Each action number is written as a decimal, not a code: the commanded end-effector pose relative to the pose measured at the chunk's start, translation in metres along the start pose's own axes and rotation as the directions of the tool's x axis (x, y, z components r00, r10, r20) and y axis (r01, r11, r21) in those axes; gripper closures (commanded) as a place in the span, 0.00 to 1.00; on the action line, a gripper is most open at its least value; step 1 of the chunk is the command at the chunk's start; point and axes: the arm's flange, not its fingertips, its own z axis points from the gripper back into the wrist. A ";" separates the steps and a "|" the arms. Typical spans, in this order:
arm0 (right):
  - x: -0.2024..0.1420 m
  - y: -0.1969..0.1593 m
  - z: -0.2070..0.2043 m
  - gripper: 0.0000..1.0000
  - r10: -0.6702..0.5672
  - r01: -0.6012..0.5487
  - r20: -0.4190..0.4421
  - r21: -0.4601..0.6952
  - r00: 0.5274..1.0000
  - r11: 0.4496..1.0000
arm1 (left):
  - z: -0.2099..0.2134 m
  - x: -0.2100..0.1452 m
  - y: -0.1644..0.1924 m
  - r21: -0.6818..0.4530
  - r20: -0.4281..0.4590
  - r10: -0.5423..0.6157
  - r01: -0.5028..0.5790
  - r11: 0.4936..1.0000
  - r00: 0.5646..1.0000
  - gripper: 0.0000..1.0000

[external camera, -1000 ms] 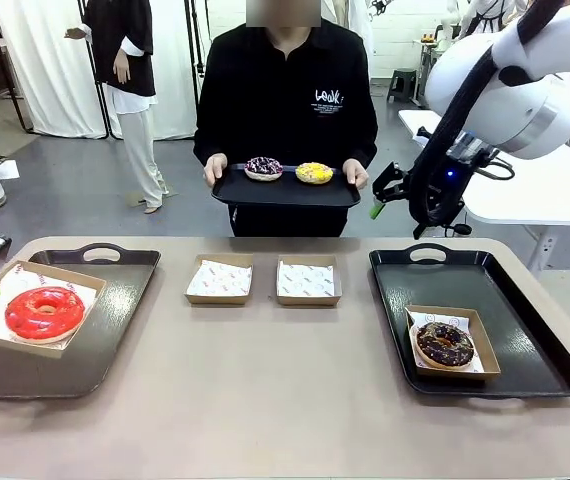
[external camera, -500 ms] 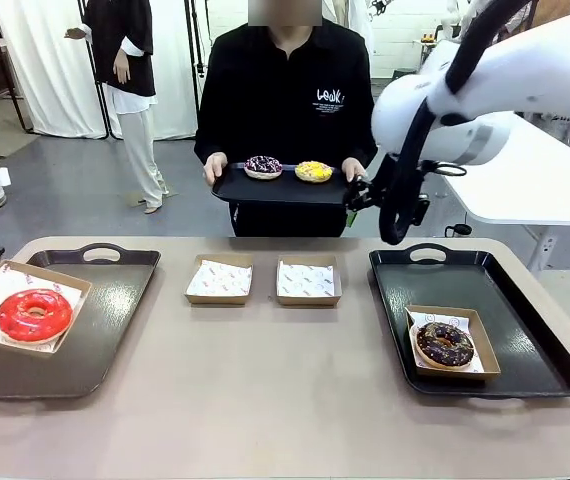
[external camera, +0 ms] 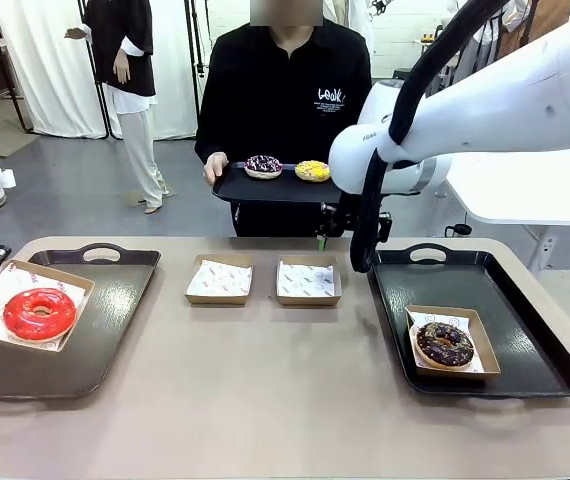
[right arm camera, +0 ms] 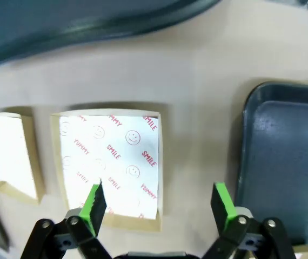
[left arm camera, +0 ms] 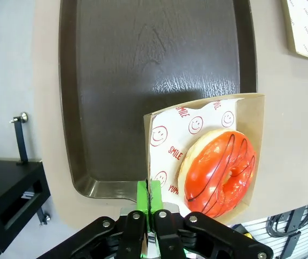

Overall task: Individually package the donuts and arrange them on the tray.
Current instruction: Place the picked Paper togo box on the Handle tray while simultaneously picking up another Paper togo box from the table with the other hand.

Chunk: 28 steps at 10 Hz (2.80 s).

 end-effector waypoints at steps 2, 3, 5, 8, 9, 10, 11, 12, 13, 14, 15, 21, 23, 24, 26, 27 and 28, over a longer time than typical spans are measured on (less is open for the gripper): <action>-0.005 0.000 -0.014 0.00 0.033 -0.033 0.019 -0.003 0.999 0.999 | -0.044 -0.032 -0.001 -0.058 -0.003 0.050 -0.050 0.997 0.999 0.99; -0.010 -0.002 -0.018 0.00 0.040 -0.040 0.012 0.000 0.999 0.999 | -0.051 -0.030 -0.003 -0.062 -0.004 0.053 -0.054 0.997 0.999 0.99; -0.015 -0.007 -0.025 0.00 0.046 -0.046 0.001 0.006 0.999 0.999 | -0.065 -0.026 -0.002 -0.087 -0.015 0.063 -0.064 0.994 0.998 0.99; -0.019 -0.013 -0.036 0.00 0.095 -0.095 -0.010 0.017 0.995 0.995 | -0.076 -0.024 0.002 -0.108 -0.035 0.076 -0.080 0.991 0.996 0.99; -0.020 -0.013 -0.039 0.00 0.124 -0.124 -0.014 0.002 0.992 0.992 | -0.081 -0.023 0.002 -0.105 -0.046 0.077 -0.081 0.991 0.996 0.99; -0.020 -0.012 -0.043 0.00 0.149 -0.150 -0.012 -0.014 0.989 0.989 | -0.084 -0.022 0.002 -0.105 -0.052 0.075 -0.080 0.991 0.996 0.99; -0.019 -0.009 -0.044 0.00 0.164 -0.164 -0.005 -0.022 0.987 0.986 | -0.087 -0.022 0.001 -0.107 -0.058 0.073 -0.079 0.991 0.996 0.99; -0.018 -0.007 -0.046 0.00 0.177 -0.177 -0.002 -0.039 0.984 0.983 | -0.092 -0.022 -0.001 -0.108 -0.066 0.069 -0.076 0.991 0.995 0.99; -0.017 -0.004 -0.048 0.00 0.189 -0.189 -0.002 -0.060 0.982 0.980 | -0.096 -0.022 -0.001 -0.106 -0.075 0.070 -0.077 0.991 0.995 0.99; -0.016 -0.002 -0.049 0.00 0.195 -0.194 -0.004 -0.075 0.981 0.978 | -0.098 -0.022 0.001 -0.105 -0.083 0.075 -0.084 0.991 0.994 0.99; -0.015 0.001 -0.050 0.00 0.193 -0.193 -0.007 -0.089 0.981 0.977 | -0.100 -0.023 0.003 -0.108 -0.085 0.076 -0.085 0.991 0.994 0.99; -0.009 0.016 -0.050 0.00 0.074 -0.072 0.021 -0.113 0.997 0.991 | -0.106 -0.024 0.003 -0.120 -0.086 0.070 -0.081 0.989 0.994 0.99; -0.010 0.015 -0.049 0.00 0.065 -0.062 0.019 -0.118 0.998 0.991 | -0.108 -0.025 0.003 -0.121 -0.088 0.071 -0.081 0.989 0.994 0.99; -0.010 0.014 -0.048 0.00 0.059 -0.057 0.019 -0.119 0.998 0.991 | -0.108 -0.025 0.001 -0.122 -0.086 0.068 -0.078 0.989 0.994 0.99; -0.009 0.013 -0.049 0.00 0.051 -0.049 0.018 -0.121 0.999 0.991 | -0.110 -0.026 -0.005 -0.131 -0.088 0.015 -0.026 0.991 0.996 0.99; -0.009 0.013 -0.049 0.00 0.048 -0.046 0.016 -0.122 0.999 0.991 | -0.109 -0.028 -0.006 -0.134 -0.086 -0.026 0.014 0.991 0.996 0.99; -0.009 0.012 -0.049 0.00 0.046 -0.044 0.016 -0.124 0.999 0.991 | -0.109 -0.029 -0.007 -0.133 -0.084 -0.055 0.043 0.990 0.995 0.99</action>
